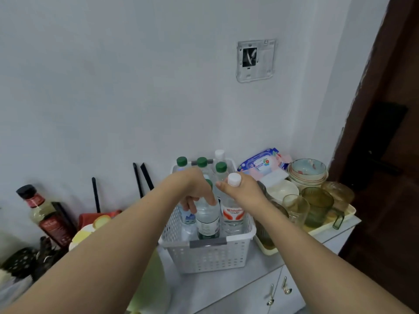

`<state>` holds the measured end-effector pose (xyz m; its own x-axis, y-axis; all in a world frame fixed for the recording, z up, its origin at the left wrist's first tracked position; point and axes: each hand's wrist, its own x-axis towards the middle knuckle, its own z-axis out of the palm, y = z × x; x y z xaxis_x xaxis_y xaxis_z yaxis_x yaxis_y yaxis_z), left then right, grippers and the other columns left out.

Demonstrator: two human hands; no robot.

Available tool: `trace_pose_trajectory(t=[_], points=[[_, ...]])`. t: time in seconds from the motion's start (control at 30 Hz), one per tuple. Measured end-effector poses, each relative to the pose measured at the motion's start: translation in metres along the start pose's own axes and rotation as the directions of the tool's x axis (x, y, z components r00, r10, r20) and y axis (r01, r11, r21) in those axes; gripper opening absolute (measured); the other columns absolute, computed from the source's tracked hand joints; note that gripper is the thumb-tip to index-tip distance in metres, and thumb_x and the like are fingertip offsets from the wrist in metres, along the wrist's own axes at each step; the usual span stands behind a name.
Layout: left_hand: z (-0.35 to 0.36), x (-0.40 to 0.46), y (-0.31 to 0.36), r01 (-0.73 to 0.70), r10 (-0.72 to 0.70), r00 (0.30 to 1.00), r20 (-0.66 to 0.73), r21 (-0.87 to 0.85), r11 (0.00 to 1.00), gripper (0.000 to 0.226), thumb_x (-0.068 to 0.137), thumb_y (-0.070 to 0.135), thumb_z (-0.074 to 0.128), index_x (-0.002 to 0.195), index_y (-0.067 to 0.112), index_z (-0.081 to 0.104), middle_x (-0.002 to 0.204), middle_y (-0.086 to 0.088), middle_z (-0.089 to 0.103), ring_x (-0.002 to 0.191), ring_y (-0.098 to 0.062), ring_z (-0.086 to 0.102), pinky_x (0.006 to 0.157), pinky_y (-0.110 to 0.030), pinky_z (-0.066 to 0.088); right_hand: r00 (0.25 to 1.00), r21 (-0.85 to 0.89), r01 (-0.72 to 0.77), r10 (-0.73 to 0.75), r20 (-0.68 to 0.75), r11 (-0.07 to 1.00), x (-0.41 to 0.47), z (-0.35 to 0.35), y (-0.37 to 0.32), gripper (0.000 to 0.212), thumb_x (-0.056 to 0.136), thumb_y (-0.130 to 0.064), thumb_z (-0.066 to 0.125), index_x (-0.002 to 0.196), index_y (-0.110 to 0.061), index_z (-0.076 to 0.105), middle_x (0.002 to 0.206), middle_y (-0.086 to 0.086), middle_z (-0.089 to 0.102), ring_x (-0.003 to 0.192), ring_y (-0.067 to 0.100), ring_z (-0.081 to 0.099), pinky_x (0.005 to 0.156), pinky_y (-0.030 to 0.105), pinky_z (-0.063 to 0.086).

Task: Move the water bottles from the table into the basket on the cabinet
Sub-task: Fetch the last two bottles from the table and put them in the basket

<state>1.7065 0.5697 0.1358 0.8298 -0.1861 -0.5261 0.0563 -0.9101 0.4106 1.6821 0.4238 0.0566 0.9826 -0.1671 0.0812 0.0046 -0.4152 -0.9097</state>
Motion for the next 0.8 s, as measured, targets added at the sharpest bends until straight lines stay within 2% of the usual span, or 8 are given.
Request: trace_pose_trajectory(t=[0.07,0.2,0.33,0.53,0.6,0.67,0.73,0.8], points=[[0.001,0.004,-0.001,-0.003,0.003,1.000,-0.004,-0.004,1.000,0.066,0.080,0.020,0.080,0.133,-0.004,0.048,0.122,-0.024,0.061,0.086,-0.034,0.074,0.086,-0.047,0.059,1.000,-0.093,0.004,-0.006,-0.014,0.996,0.001,0.001,0.005,0.038,0.078,-0.046,0.073,0.088,-0.011,0.065,0.082,0.004,0.069,0.079,0.021,0.065,0.074,0.036,0.053],[0.008,0.015,-0.006,-0.004,0.004,1.000,-0.020,0.023,1.000,0.066,0.079,0.020,0.081,0.131,-0.001,0.048,0.113,-0.025,0.068,0.086,-0.033,0.074,0.086,-0.045,0.059,1.000,-0.188,0.016,-0.018,-0.011,0.982,0.006,0.004,0.015,0.041,0.074,-0.056,0.071,0.083,-0.017,0.065,0.079,0.000,0.069,0.080,0.021,0.066,0.077,0.043,0.056],[0.015,0.024,-0.010,0.015,-0.016,1.000,0.015,0.048,0.999,0.060,0.077,0.021,0.082,0.124,0.000,0.052,0.105,-0.025,0.070,0.088,-0.033,0.074,0.085,-0.044,0.060,0.998,-0.473,0.019,-0.049,-0.051,0.881,0.010,0.004,0.024,0.049,0.076,-0.071,0.056,0.085,-0.024,0.064,0.086,-0.006,0.068,0.091,0.018,0.057,0.085,0.035,0.032],[0.012,0.022,-0.013,-0.037,0.039,0.999,-0.010,0.109,0.993,0.053,0.081,0.019,0.079,0.123,0.004,0.051,0.100,-0.018,0.071,0.084,-0.031,0.075,0.083,-0.044,0.061,0.998,-0.404,0.053,-0.058,-0.002,0.913,0.008,0.003,0.027,0.043,0.079,-0.067,0.058,0.082,-0.025,0.056,0.086,-0.006,0.062,0.092,0.020,0.055,0.083,0.036,0.033],[0.013,0.022,-0.015,-0.078,0.087,0.994,-0.067,0.125,0.989,0.045,0.082,0.015,0.077,0.118,0.007,0.052,0.096,-0.019,0.072,0.079,-0.029,0.076,0.078,-0.043,0.062,0.998,-0.320,0.064,-0.053,0.043,0.945,0.004,-0.002,0.033,0.038,0.080,-0.063,0.061,0.095,-0.029,0.056,0.098,-0.006,0.060,0.101,0.019,0.051,0.092,0.040,0.037],[0.011,0.022,-0.016,-0.120,0.138,0.983,-0.118,0.149,0.982,0.031,0.083,0.012,0.075,0.106,0.008,0.055,0.090,-0.015,0.070,0.076,-0.027,0.076,0.075,-0.043,0.063,0.996,-0.253,0.051,-0.031,0.081,0.966,0.001,-0.006,0.041,0.047,0.075,-0.067,0.061,0.112,-0.038,0.054,0.115,-0.005,0.058,0.115,0.022,0.048,0.101,0.048,0.039],[0.011,0.022,-0.017,-0.147,0.173,0.973,-0.153,0.172,0.974,0.022,0.082,0.010,0.074,0.089,0.012,0.054,0.085,-0.010,0.065,0.074,-0.026,0.075,0.073,-0.043,0.063,0.995,-0.219,0.033,-0.010,0.103,0.975,0.001,-0.008,0.048,0.055,0.068,-0.074,0.059,0.117,-0.050,0.051,0.125,-0.006,0.055,0.124,0.025,0.044,0.104,0.052,0.038],[0.014,0.023,-0.016,-0.165,0.202,0.962,-0.182,0.199,0.966,0.025,0.082,0.012,0.075,0.082,0.015,0.051,0.086,-0.008,0.063,0.072,-0.024,0.075,0.072,-0.043,0.063,0.993,-0.193,0.022,0.001,0.117,0.981,0.001,-0.008,0.052,0.059,0.066,-0.075,0.060,0.119,-0.053,0.050,0.129,-0.008,0.054,0.127,0.025,0.042,0.105,0.053,0.038]])
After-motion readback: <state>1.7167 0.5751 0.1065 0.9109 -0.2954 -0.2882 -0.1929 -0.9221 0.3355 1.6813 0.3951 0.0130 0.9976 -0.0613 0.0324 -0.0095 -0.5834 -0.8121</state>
